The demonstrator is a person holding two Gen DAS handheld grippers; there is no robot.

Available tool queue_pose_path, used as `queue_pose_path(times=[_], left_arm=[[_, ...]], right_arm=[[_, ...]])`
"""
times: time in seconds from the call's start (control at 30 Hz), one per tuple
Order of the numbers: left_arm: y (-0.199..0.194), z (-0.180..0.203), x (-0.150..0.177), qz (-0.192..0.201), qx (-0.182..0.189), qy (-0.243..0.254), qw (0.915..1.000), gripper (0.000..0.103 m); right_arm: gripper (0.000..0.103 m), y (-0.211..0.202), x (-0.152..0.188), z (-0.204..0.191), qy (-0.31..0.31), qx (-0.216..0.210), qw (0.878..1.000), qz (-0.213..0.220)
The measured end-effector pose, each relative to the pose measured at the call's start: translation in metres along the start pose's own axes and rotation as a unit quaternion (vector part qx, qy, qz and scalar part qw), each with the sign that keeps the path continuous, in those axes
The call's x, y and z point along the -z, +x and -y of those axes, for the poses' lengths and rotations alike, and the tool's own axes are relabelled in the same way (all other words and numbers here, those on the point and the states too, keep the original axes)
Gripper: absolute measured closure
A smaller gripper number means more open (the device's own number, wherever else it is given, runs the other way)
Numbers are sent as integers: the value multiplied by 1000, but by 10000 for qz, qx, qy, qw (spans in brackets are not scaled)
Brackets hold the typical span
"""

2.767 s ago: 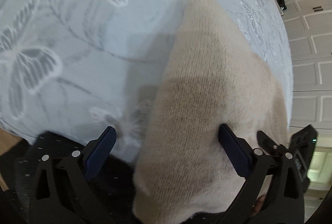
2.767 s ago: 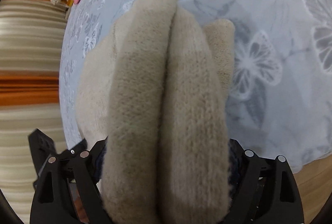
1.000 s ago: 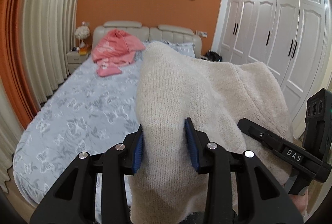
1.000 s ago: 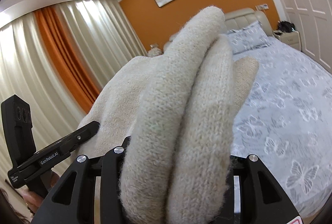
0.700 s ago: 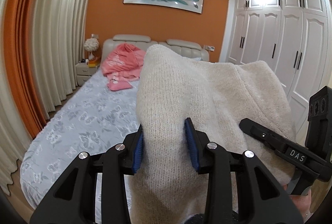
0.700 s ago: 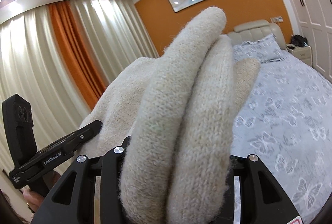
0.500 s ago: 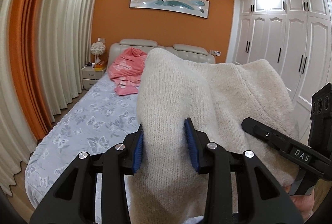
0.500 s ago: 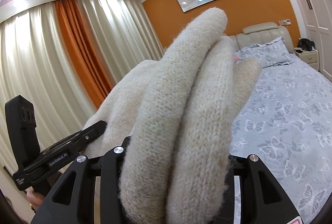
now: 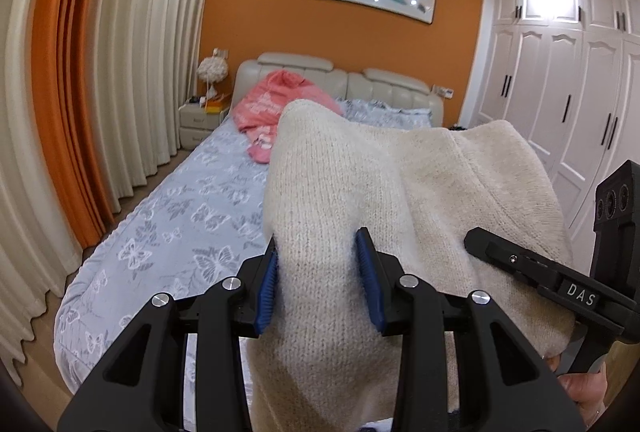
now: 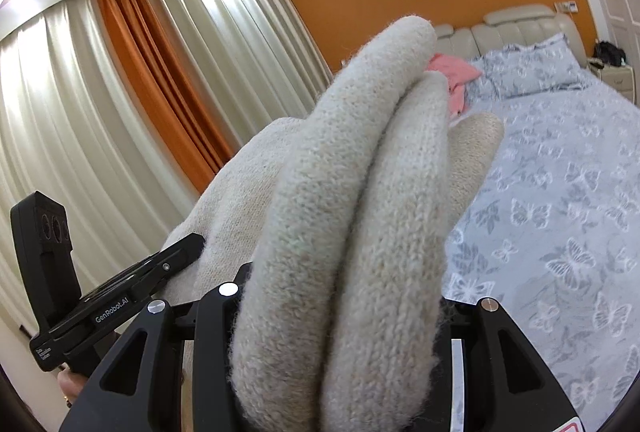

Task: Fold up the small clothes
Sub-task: 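Lower the folded sweater onto the bed and open both grippers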

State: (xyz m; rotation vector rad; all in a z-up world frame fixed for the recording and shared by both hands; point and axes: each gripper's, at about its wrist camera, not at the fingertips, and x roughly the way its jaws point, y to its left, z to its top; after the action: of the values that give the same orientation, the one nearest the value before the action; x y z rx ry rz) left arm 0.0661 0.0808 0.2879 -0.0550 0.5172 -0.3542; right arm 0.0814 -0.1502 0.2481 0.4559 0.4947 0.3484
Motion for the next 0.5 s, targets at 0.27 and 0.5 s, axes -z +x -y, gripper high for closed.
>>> queue_pose_path(times=[0.27,0.5], left_arm=[[82,-42,47,-720,-177,-143,9971,66],[188,-95,189,-2160,-777,-309,9728,67]], right_arm=[[41,93,43,57,662,33,9961,-575],[40,146,163,180,1558,1361,9620,-1782]])
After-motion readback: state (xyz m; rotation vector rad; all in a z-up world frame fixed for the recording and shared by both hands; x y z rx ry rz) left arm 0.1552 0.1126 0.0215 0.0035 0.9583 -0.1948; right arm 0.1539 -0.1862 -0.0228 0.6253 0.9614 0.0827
